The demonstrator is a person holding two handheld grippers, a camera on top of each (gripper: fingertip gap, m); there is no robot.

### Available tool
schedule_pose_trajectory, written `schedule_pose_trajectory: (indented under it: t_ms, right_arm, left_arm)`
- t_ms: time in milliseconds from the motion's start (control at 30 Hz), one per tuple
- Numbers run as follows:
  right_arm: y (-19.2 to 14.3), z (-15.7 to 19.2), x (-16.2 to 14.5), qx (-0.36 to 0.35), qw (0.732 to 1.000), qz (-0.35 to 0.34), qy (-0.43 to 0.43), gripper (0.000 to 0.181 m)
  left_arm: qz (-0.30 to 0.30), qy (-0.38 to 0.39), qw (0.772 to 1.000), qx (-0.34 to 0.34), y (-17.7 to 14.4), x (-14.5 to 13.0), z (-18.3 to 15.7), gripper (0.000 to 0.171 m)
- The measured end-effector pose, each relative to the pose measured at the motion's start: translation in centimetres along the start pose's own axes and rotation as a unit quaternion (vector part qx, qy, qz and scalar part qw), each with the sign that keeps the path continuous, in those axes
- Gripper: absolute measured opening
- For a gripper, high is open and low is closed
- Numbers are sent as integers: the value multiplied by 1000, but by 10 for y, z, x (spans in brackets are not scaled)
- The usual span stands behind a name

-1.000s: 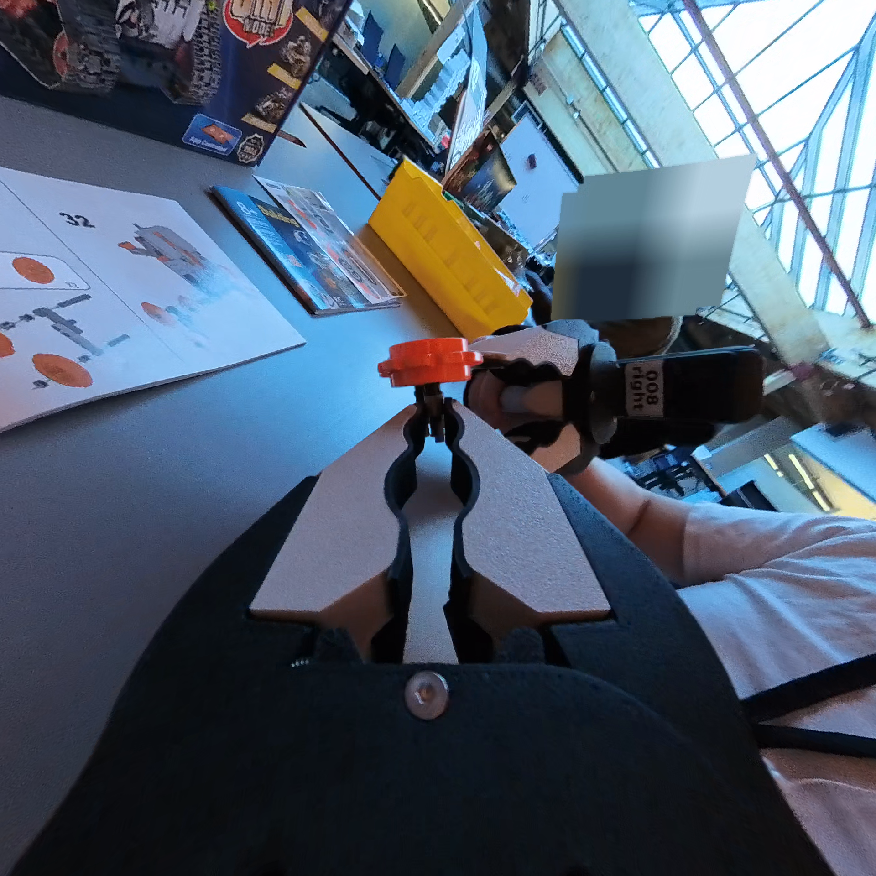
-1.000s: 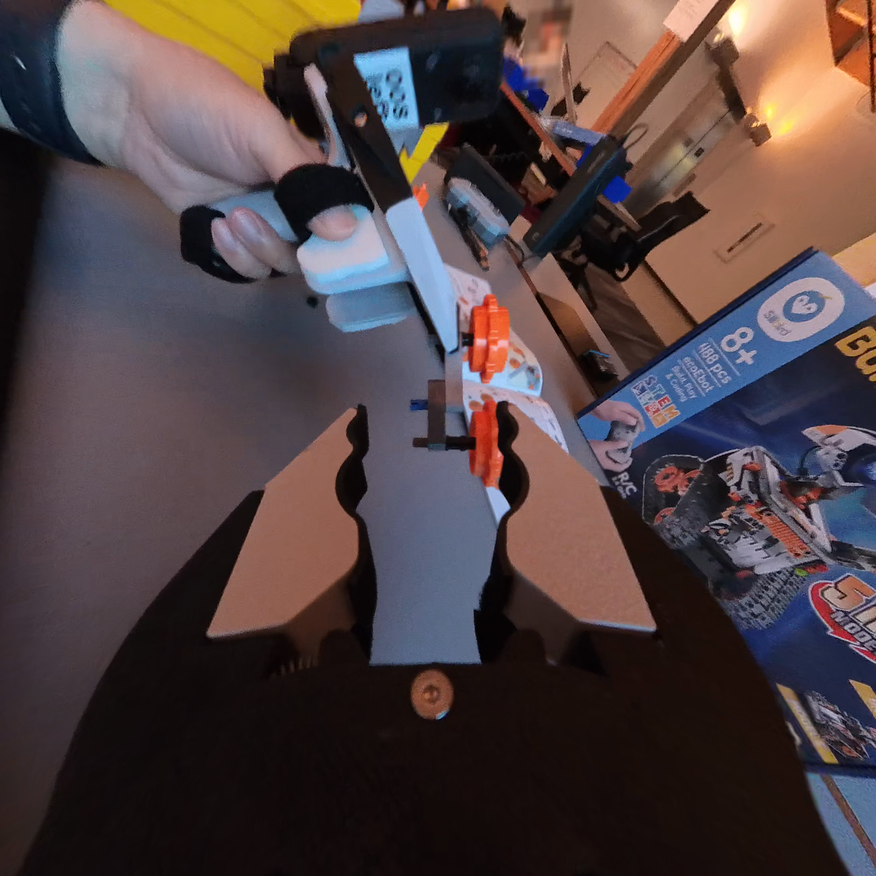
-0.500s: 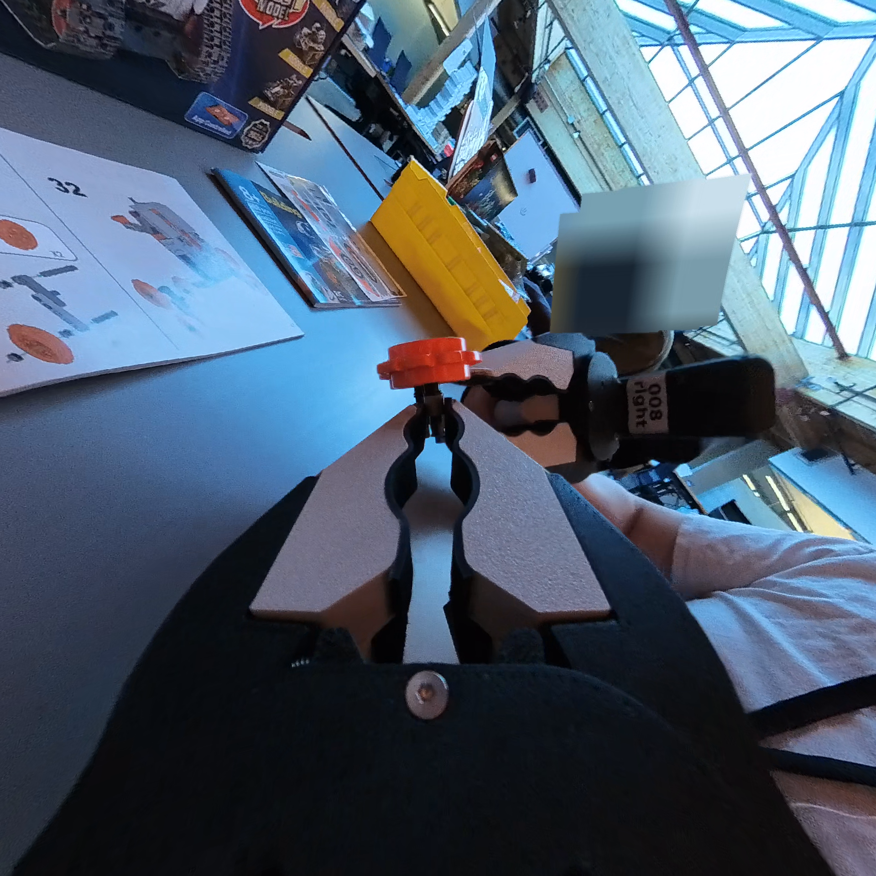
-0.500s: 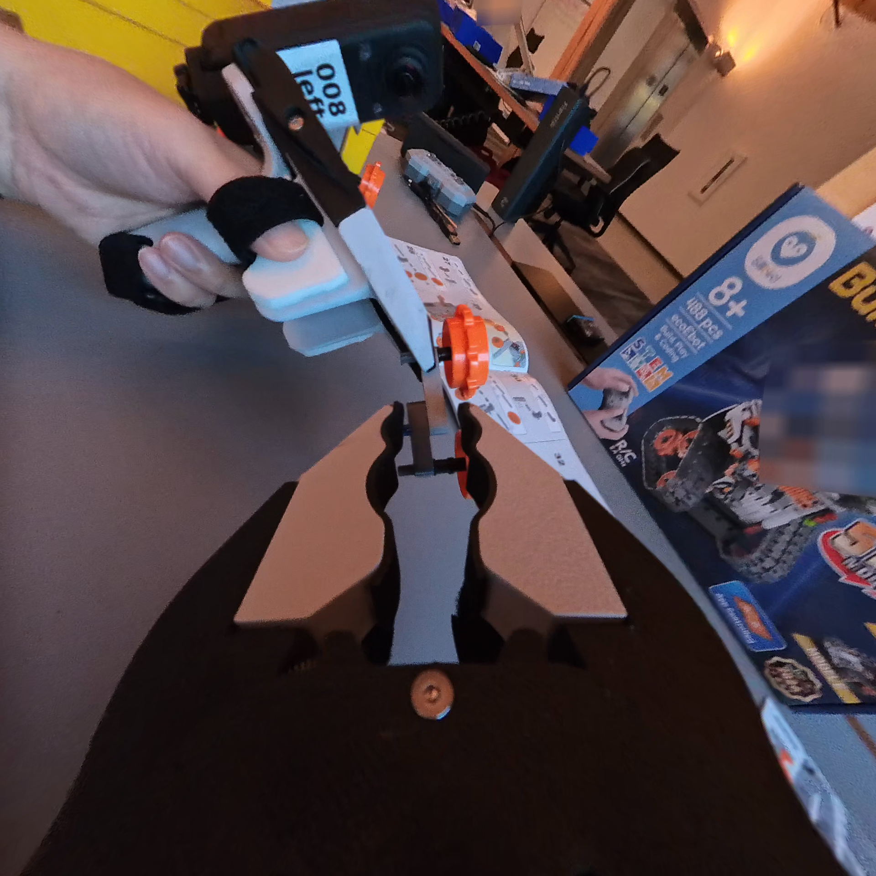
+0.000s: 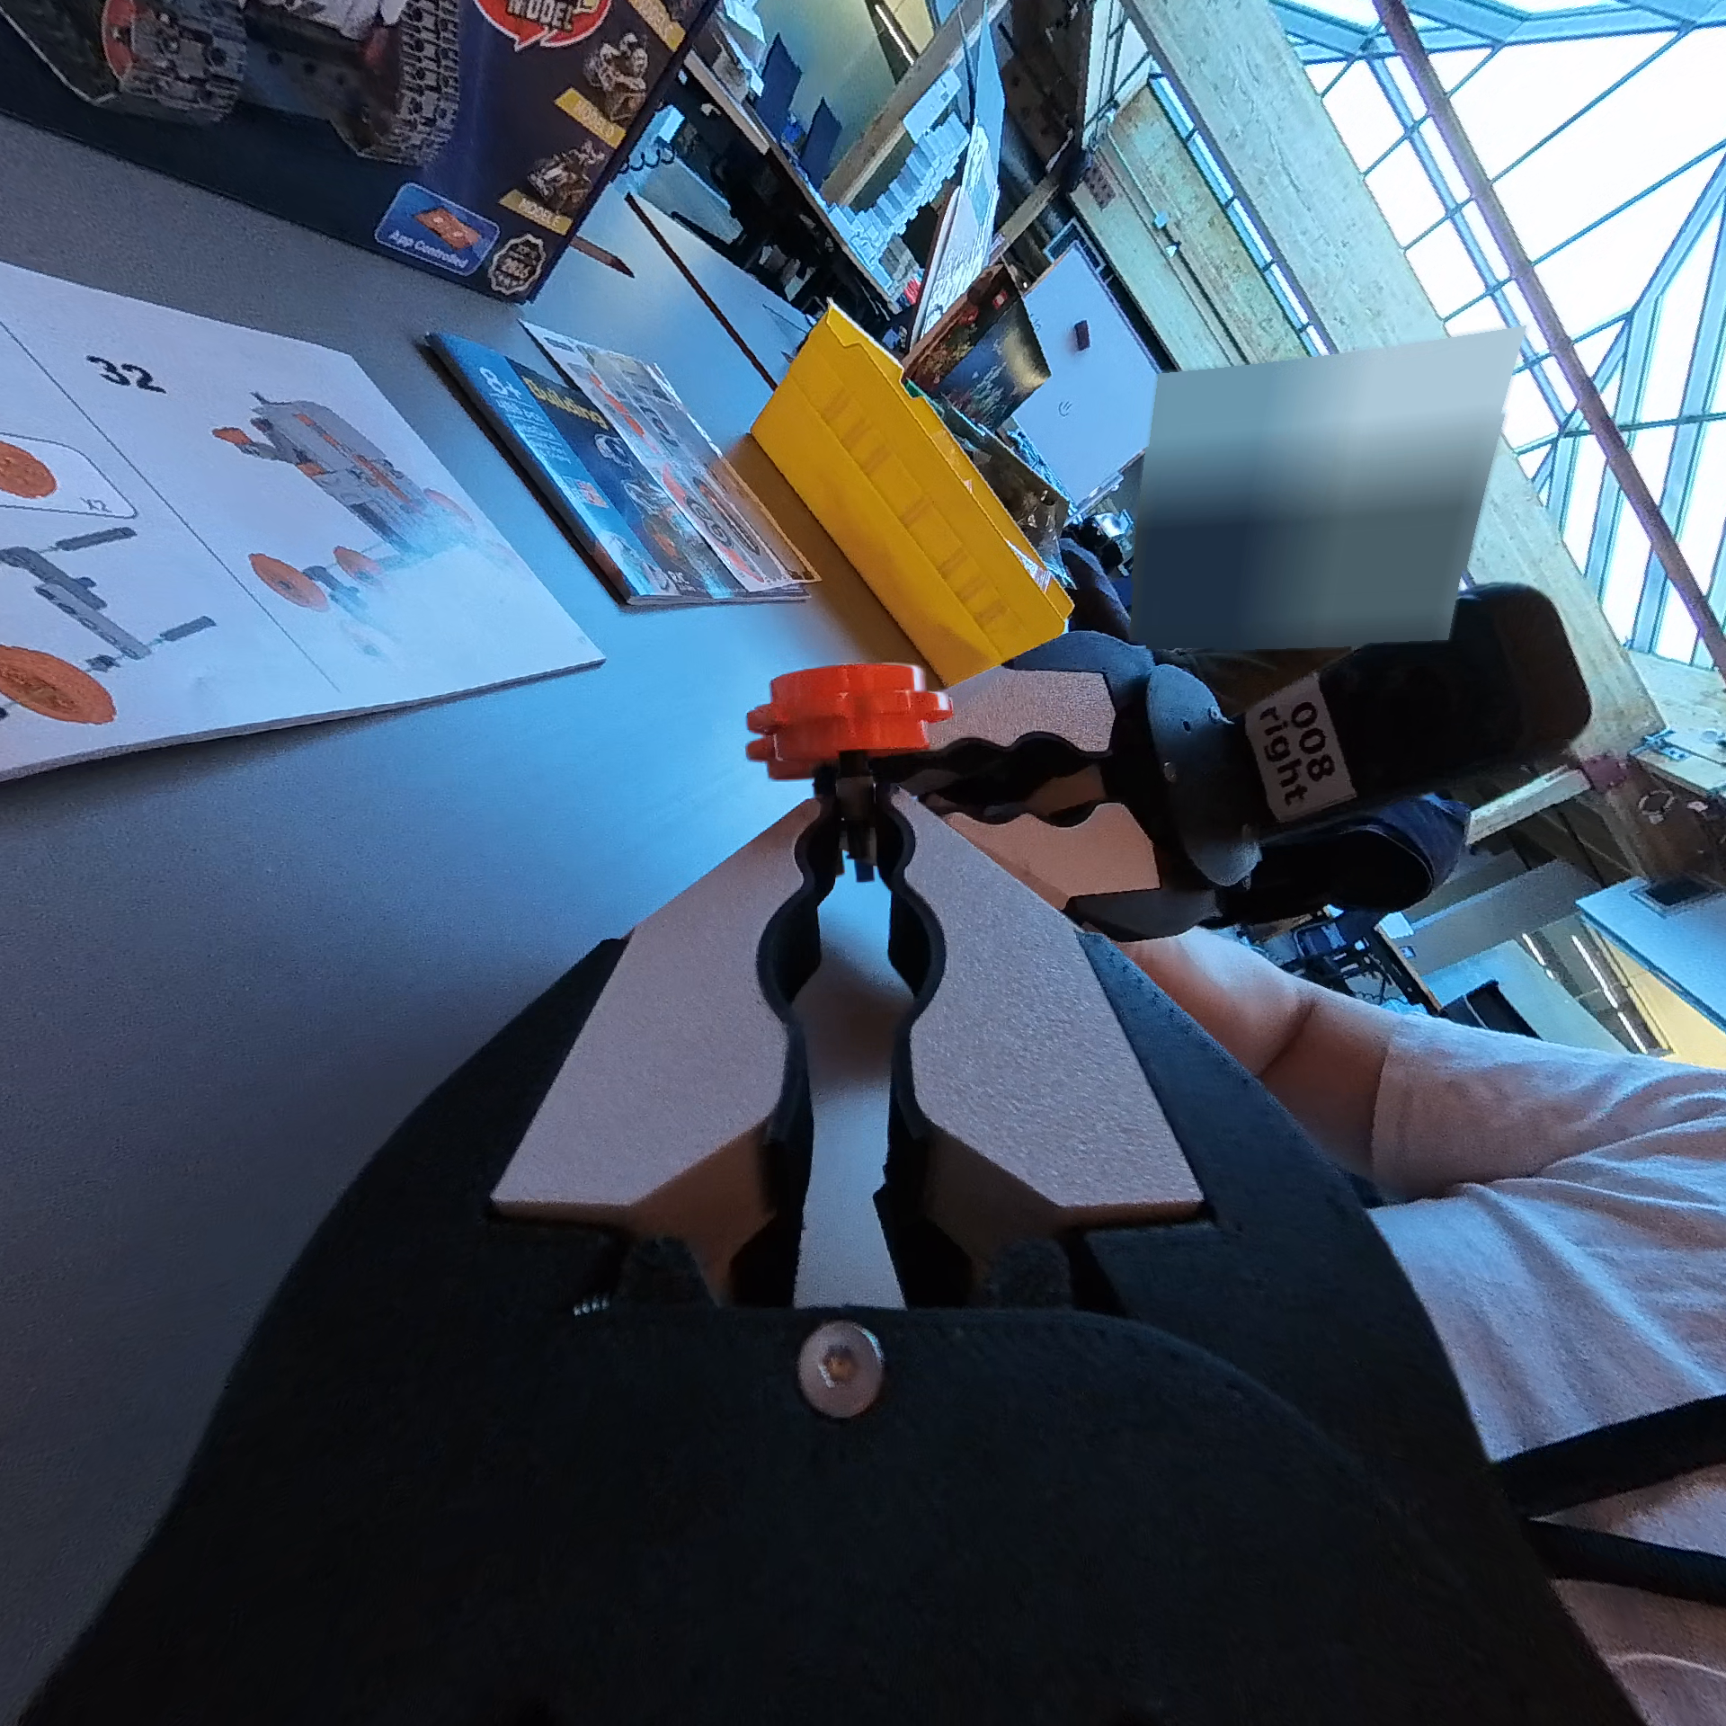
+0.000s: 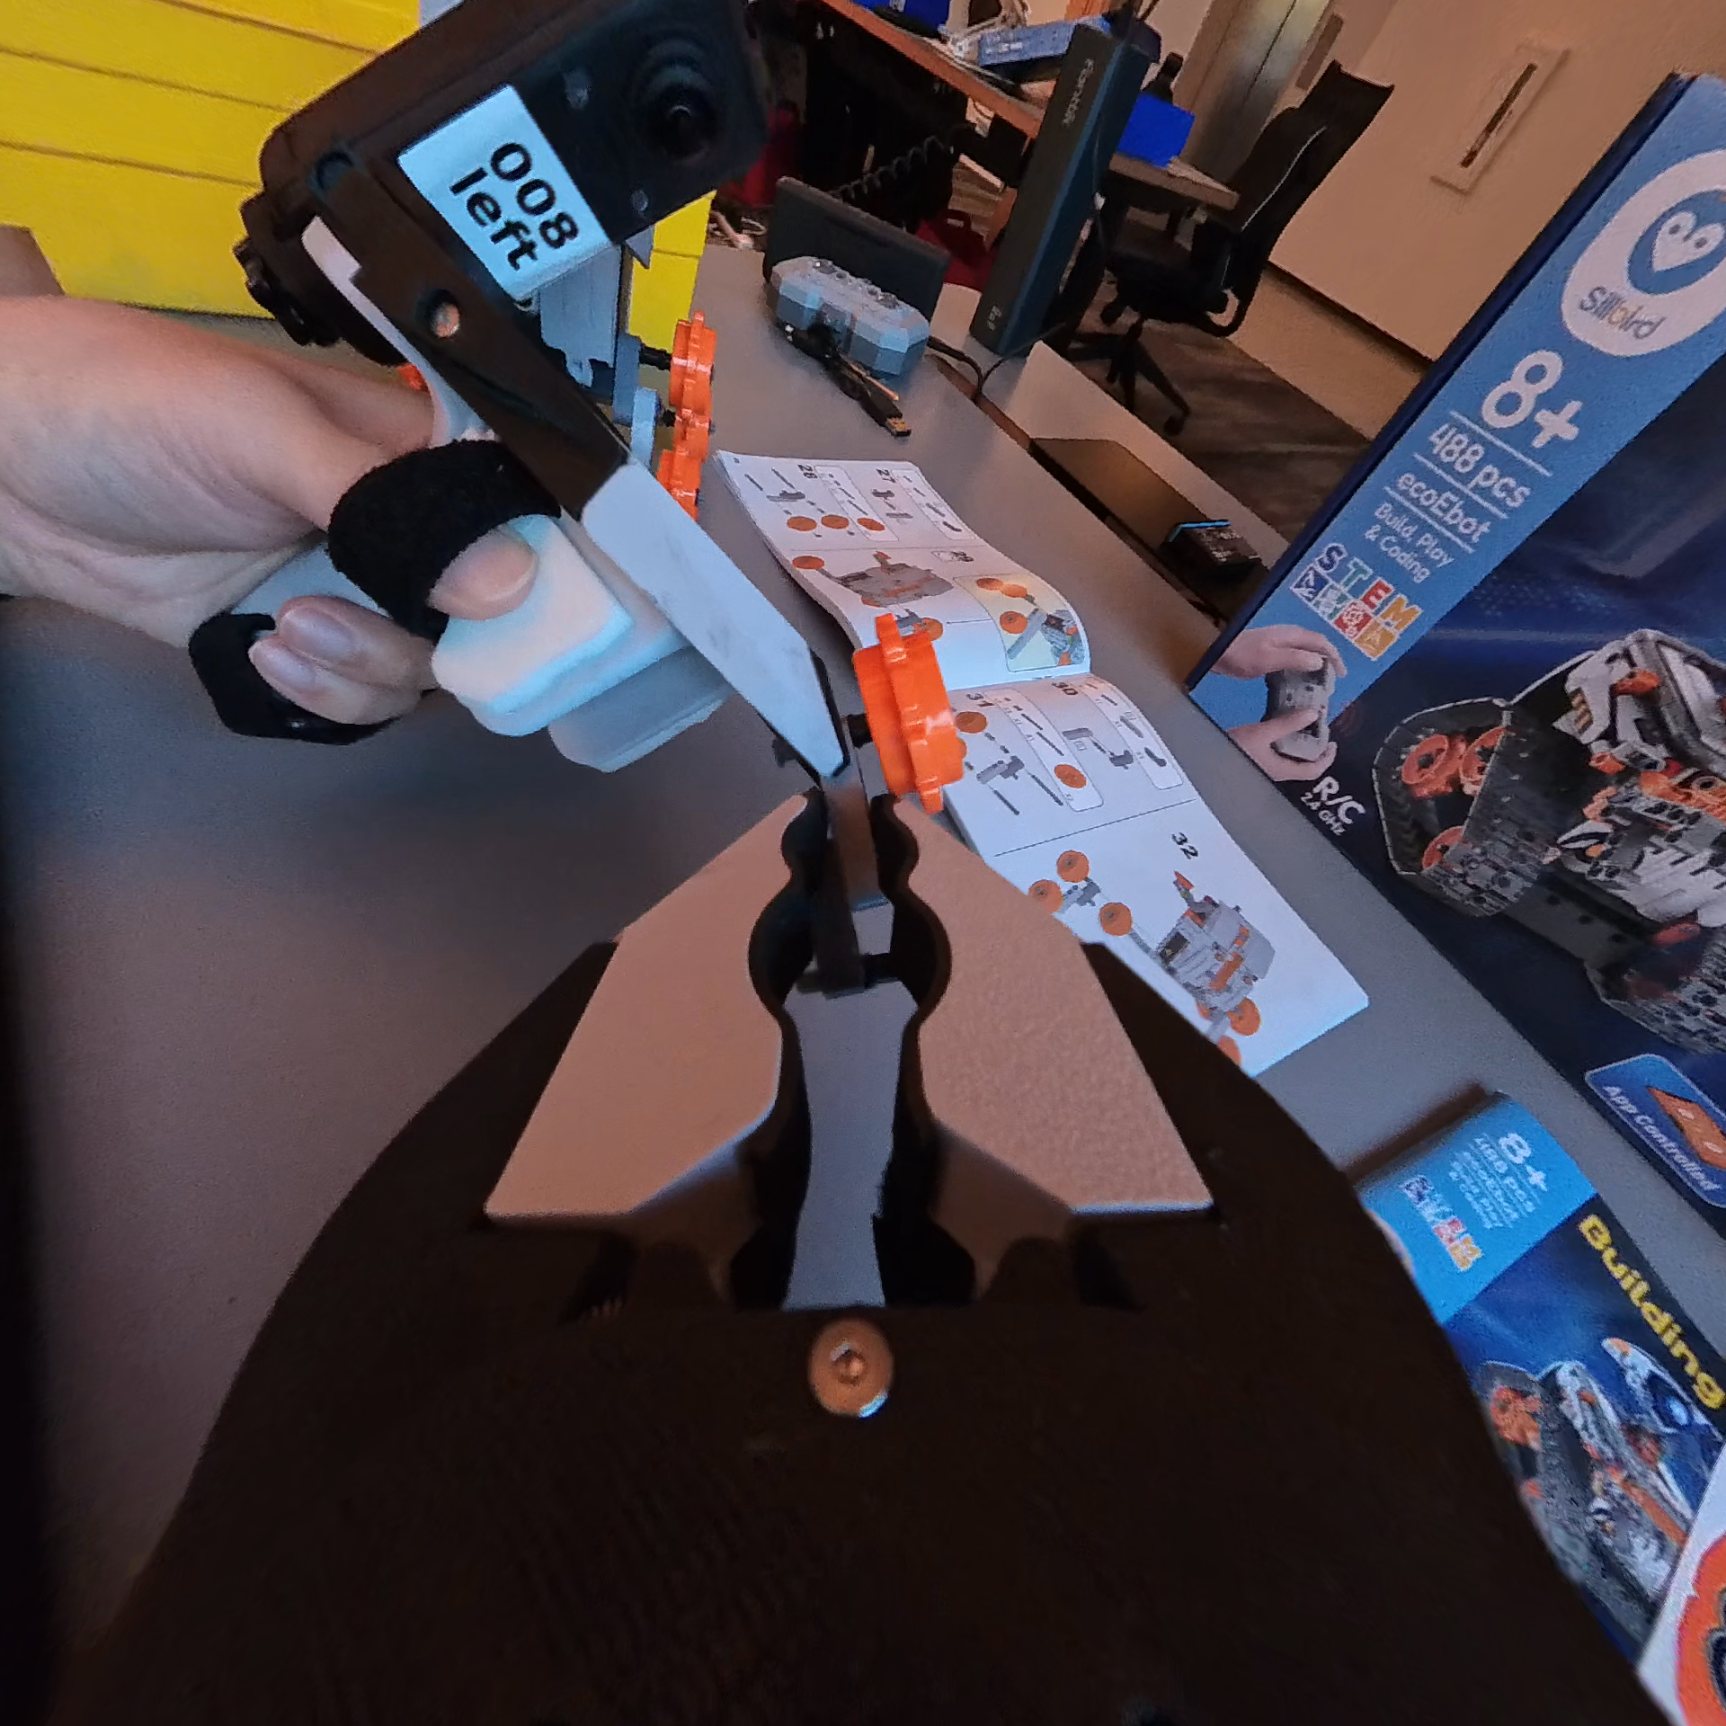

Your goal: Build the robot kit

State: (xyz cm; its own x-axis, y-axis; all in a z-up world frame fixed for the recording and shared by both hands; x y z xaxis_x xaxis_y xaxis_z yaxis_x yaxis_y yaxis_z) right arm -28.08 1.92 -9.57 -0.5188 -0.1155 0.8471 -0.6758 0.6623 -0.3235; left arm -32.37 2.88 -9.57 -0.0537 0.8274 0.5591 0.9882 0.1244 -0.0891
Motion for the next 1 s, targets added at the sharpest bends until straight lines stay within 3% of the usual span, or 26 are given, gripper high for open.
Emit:
schedule_pose_trajectory:
  t_ms: [133,200,333,567,733,900,1000]
  right_arm:
    - [-4,2,3,42,997,-17,58,7]
    - [-6,2,1,63,994,-24,87,7]
    - [-11,2,1,99,986,-49,126,7]
    - [-20,1,8,146,971,-100,163,7]
    - [-26,8,15,200,955,-135,171,7]
    - [-28,15,17,219,956,-140,138,7]
    - [-29,15,17,215,959,-139,124,7]
  left_arm:
    - [7,19,1000,-17,-2,1,-7,9]
    - [5,59,998,-11,-6,5,-10,21]
    - [27,160,987,-19,-13,2,-24,24]
    - [67,296,952,52,-11,-9,-19,27]
    - [49,284,957,29,-8,-8,-25,50]
    - [33,318,948,3,-10,-8,-38,41]
    - [40,320,947,-8,-10,-11,-42,45]
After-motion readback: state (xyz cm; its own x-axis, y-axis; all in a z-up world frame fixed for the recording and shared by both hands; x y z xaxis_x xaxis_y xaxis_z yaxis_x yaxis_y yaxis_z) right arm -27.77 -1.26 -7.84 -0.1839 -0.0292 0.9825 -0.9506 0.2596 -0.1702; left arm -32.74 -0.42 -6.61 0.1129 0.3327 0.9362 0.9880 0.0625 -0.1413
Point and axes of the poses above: each gripper's, where its closed fingertips meet, y out along the fingers, x out of its top, z = x × y across the jaws, the point moved 3 cm from there along -y, back along the fingers, and after that the axes turned 9 degrees about -y, right-handed, at the moved point
